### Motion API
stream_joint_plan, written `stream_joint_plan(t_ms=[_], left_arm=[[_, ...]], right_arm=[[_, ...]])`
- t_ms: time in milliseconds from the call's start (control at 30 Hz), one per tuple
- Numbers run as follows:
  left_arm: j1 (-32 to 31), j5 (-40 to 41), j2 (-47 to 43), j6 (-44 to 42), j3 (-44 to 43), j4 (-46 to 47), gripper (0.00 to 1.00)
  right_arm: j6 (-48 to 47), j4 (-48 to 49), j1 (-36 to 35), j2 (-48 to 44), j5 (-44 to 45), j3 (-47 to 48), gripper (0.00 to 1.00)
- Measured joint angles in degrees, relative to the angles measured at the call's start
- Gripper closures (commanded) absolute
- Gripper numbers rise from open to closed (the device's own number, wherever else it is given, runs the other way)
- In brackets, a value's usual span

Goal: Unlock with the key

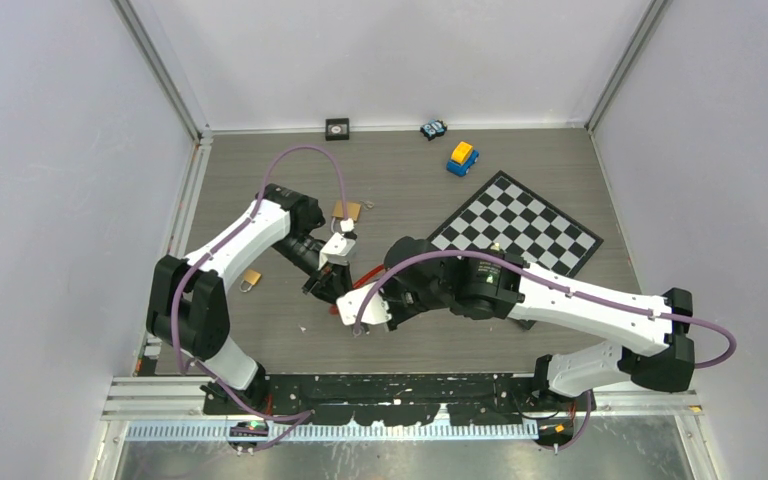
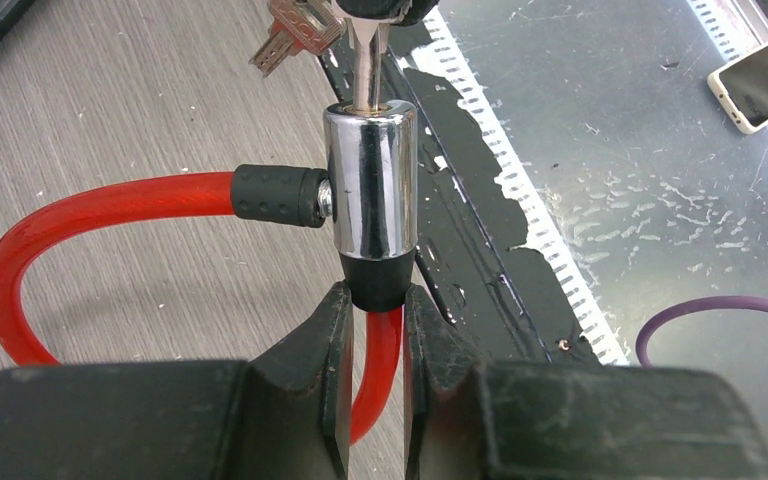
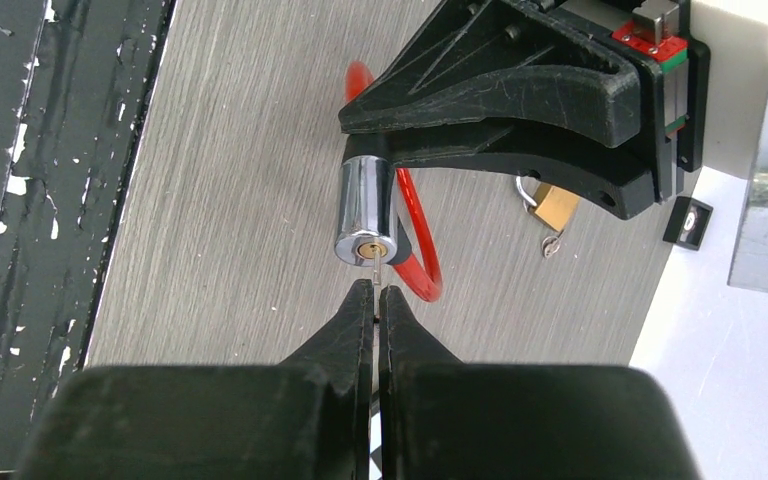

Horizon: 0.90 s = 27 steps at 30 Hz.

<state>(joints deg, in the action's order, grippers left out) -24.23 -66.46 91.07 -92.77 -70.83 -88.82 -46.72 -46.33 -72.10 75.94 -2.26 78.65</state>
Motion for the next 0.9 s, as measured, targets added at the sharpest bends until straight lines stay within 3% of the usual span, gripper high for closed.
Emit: stream_joint_plan(t_ms=[433,900], left_arm=[[0.31,1.81,0.0,-0.04,0.0,-0.07,1.0],[1.05,6.08,0.0,-0.04,0.04,1.46,1.0]], right_arm=[[0.5,2.49,-0.5,0.57,0.72,-1.31,0.99],[2.16,12.28,-0.83,-1.64,4.28,-9.86,0.99]])
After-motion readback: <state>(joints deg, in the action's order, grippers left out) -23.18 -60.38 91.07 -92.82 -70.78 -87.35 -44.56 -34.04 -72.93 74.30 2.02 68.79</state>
